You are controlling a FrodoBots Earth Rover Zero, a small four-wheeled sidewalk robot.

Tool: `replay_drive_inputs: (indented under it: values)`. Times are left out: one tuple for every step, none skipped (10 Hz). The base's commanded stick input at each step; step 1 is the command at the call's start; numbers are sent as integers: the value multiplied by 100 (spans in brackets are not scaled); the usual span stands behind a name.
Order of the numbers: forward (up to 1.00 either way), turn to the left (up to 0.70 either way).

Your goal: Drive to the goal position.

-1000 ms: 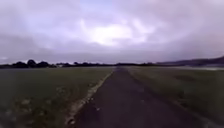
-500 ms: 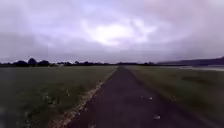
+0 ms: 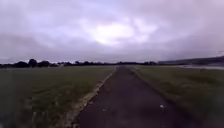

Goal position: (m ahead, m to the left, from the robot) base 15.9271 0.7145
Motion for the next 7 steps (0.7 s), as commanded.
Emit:
replay_drive_inputs:
  values:
    - [50,0]
    - [50,0]
    - [50,0]
    - [50,0]
    - [50,-25]
    - [50,-25]
    - [50,-25]
